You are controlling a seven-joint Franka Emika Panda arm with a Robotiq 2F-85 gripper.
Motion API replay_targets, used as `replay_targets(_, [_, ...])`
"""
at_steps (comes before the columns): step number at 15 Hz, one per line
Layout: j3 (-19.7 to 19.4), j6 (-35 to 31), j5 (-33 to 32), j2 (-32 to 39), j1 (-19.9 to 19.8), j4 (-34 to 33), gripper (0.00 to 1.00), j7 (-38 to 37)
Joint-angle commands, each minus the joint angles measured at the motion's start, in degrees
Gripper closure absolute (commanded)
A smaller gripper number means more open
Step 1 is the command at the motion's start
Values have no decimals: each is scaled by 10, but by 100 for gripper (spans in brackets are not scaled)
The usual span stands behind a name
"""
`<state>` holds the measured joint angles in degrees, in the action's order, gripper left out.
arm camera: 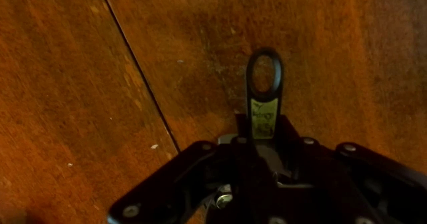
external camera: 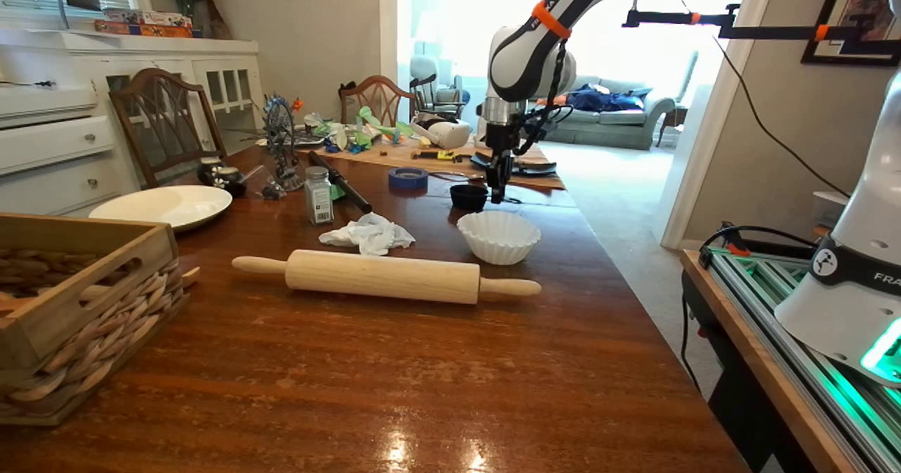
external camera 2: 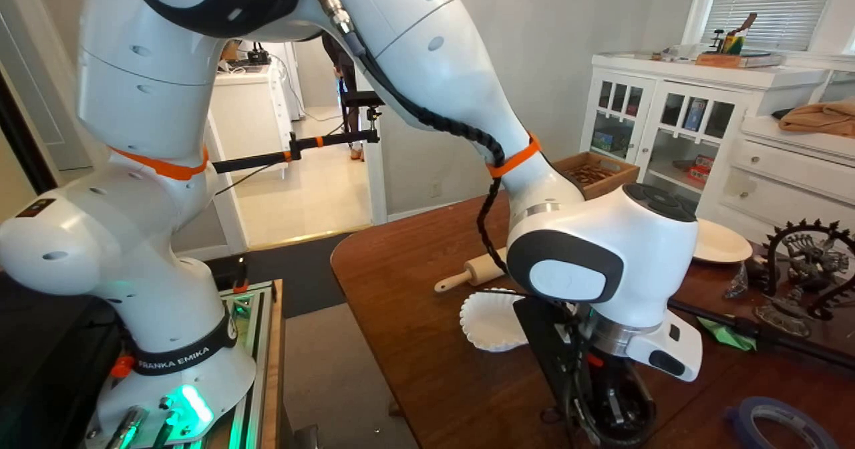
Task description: Pour the contents of the black pot into the white cupcake holder
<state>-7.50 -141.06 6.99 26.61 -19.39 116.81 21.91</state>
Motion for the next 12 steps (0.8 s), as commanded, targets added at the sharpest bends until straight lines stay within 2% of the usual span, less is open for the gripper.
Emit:
replay_targets(1, [-17,26,-68,-30,24,10,94,-18])
replay_targets(5, [-26,82,-186,-88,58,37,94,1])
replay_targets(12, [-5,158,-335,-183,110,92,94,28])
